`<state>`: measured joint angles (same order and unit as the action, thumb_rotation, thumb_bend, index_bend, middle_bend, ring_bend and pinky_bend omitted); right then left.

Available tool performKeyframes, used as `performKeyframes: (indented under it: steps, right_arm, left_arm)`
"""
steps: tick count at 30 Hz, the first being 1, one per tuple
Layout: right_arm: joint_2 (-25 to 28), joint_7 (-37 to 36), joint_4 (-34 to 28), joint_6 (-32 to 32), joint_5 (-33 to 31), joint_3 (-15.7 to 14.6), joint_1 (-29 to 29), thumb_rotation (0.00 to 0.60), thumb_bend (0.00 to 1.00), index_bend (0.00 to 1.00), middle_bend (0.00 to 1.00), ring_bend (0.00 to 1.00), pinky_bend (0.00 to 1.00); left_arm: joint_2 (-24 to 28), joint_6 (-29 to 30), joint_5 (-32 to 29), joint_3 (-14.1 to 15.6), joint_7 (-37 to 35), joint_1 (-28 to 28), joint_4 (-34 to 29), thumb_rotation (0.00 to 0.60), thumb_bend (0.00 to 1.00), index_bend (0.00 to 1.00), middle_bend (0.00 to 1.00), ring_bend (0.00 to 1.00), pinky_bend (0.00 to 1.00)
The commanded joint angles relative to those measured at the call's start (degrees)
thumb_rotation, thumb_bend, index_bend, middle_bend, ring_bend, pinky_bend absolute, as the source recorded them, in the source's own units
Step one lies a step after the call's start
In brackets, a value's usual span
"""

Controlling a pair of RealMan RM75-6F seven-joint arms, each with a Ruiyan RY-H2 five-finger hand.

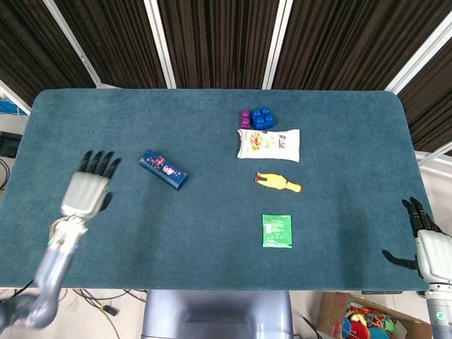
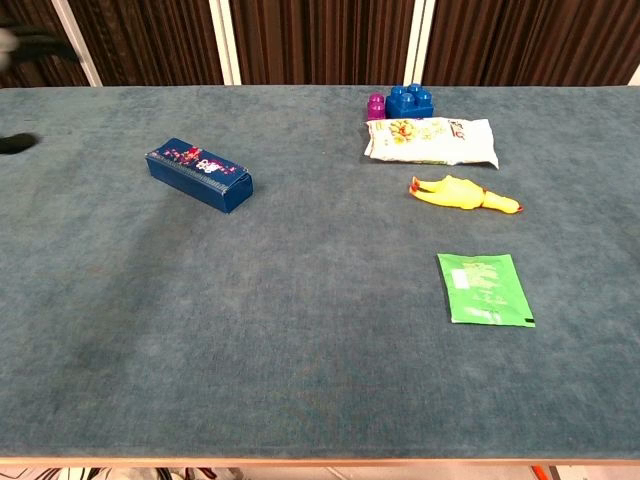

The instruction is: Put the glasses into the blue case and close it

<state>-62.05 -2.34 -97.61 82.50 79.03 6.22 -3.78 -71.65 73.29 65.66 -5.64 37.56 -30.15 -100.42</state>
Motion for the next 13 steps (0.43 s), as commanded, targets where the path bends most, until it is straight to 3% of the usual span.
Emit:
performKeyframes:
  steps: [1, 9, 13]
  right_arm:
    - [-0.97, -0.54, 2.30, 1.87, 3.20, -0.49, 0.02, 0.600, 0.14, 0.03, 0.02, 0.16, 0.29]
    - [-1.28, -1.87, 3.48, 2.67, 4.35, -0.66, 0.20, 0.600, 0.14, 0.03, 0.02, 0.14, 0.29]
    - [-1.56, -1.73, 3.71, 3.13, 4.44, -0.60, 0.33, 0.600, 0.14, 0.03, 0.02, 0.14, 0.29]
  left_arm:
    - [6.17, 5.97, 3.27, 4.64, -3.88, 6.67, -6.19, 0.600, 0.32, 0.08, 0.01, 0.00, 0.00]
    - [11.61, 10.47, 10.40, 8.36, -8.56, 11.80, -10.12, 0.600, 0.31, 0.08, 0.00, 0.00, 0.00]
    - [12.87, 13.75, 13.07, 8.52, -11.15, 14.04, -10.30, 0.600, 0.31, 0.08, 0.00, 0.00, 0.00]
